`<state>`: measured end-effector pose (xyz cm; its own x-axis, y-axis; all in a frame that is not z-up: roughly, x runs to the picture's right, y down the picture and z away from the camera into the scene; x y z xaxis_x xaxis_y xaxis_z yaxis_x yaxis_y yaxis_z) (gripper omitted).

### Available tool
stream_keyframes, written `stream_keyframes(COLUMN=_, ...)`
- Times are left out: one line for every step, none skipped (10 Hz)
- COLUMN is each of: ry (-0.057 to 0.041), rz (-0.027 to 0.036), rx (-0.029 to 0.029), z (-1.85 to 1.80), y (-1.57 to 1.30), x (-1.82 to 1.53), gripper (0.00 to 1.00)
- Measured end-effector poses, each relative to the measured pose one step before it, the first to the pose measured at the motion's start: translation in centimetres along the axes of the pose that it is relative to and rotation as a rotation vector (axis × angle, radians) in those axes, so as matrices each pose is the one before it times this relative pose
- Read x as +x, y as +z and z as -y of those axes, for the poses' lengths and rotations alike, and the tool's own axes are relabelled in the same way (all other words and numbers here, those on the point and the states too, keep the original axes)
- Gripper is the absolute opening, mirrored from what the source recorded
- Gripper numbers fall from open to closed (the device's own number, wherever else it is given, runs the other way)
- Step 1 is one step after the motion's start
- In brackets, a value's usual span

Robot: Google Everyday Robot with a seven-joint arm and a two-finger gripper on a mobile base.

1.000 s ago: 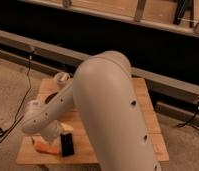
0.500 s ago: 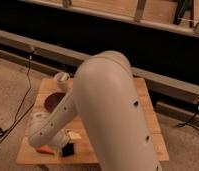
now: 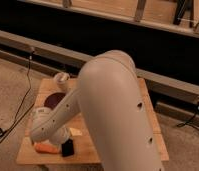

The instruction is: Push the eraser across the table

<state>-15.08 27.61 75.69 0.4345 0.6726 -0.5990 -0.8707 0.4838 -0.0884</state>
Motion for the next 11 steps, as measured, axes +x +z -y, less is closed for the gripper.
stream_keyframes(ry=0.00287, rz=-0.00264, rx=0.00489, z=0.306, y=0.132, x=-0.177, gripper=0.8)
stream_keyframes(ry=0.00607, rz=-0.00917, rx=0.00799, z=0.409, y=0.444, x=-0.287, gripper=0.8)
stream_keyframes(ry=-0.00109, rz=-0.00261, rx=0.00654, z=0.117, y=0.321, x=-0.247, gripper=0.8)
stream_keyframes(ry=-0.00425, rz=-0.00477, rx=0.00488, z=-0.204, y=0.279, x=-0.258, gripper=0.8)
stream_keyframes(ry=-0.00772, rz=0.00013, rx=0.00498, z=-0.325, y=0.169, x=-0.366, gripper=0.8)
stream_keyframes(ry=-0.00288, rz=0.00063, rx=0.0068, z=-0.062, y=0.119, x=-0.297, gripper=0.8)
stream_keyframes(ry=-0.0012, rz=-0.00167, rx=0.00813, z=0.017, y=0.118, x=-0.141, gripper=0.8)
stream_keyframes(ry=-0.00363, rz=0.0001, rx=0.01024, z=0.051, y=0.048, x=-0.111, gripper=0.8)
stream_keyframes(ry=0.00222, rz=-0.00031, rx=0.01166, z=0.296, y=0.069, x=-0.034, gripper=0.8)
stream_keyframes(ry=0.00815, rz=-0.00212, rx=0.01255, z=0.501, y=0.148, x=0.033, gripper=0.8)
stream_keyframes(ry=0.00752, rz=-0.00254, rx=0.00949, z=0.435, y=0.141, x=0.109, gripper=0.8)
